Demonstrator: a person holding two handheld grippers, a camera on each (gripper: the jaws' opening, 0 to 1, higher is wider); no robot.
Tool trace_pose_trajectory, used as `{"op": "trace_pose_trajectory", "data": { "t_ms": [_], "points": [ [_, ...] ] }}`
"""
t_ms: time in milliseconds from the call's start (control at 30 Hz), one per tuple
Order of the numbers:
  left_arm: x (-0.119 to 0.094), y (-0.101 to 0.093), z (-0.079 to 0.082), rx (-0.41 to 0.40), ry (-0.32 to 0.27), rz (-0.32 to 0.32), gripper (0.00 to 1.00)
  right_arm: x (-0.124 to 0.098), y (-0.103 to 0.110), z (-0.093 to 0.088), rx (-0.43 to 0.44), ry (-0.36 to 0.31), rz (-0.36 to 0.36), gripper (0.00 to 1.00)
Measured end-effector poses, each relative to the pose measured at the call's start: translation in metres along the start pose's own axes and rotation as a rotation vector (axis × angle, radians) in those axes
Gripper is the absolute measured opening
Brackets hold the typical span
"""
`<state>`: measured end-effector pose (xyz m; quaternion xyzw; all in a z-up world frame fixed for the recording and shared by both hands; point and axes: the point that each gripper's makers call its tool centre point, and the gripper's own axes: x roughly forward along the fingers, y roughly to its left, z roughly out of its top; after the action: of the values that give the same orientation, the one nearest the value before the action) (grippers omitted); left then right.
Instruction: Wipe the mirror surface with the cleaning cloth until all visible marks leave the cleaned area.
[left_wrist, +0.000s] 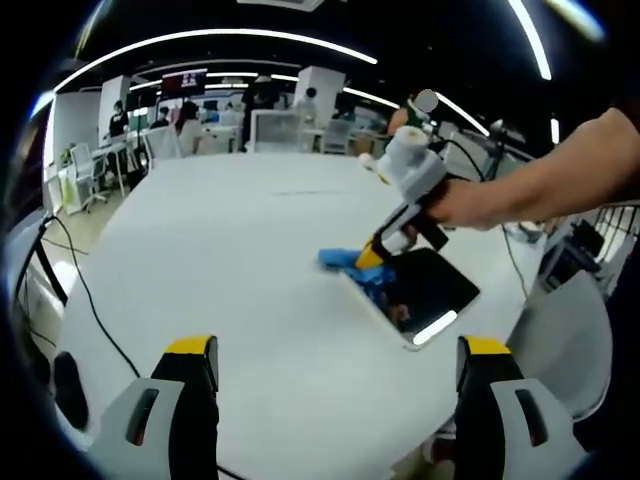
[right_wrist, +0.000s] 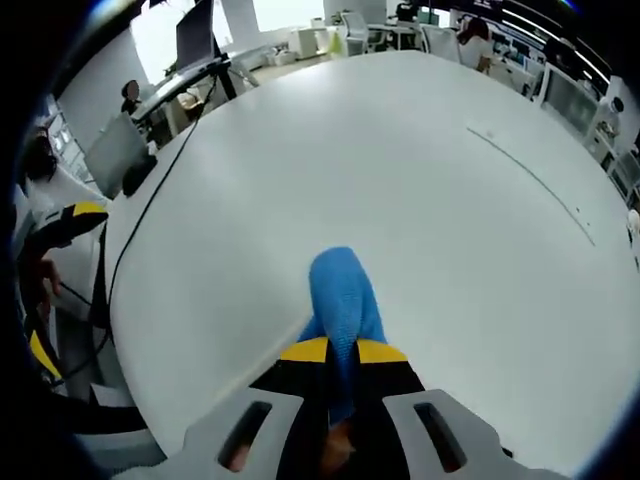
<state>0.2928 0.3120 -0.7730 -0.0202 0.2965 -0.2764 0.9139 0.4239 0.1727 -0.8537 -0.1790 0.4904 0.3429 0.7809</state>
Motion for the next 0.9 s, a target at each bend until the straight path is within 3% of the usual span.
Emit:
{"op": "trace_pose_trajectory", "data": {
  "t_ms": [900],
  "points": [
    [-0.0012,-0.0036,0.0077,-0.002,-0.008,0.004,1.0,-0.0045,-0.0077,-0.0081,-0.058,0.001,0.019,0.02]
  ]
}}
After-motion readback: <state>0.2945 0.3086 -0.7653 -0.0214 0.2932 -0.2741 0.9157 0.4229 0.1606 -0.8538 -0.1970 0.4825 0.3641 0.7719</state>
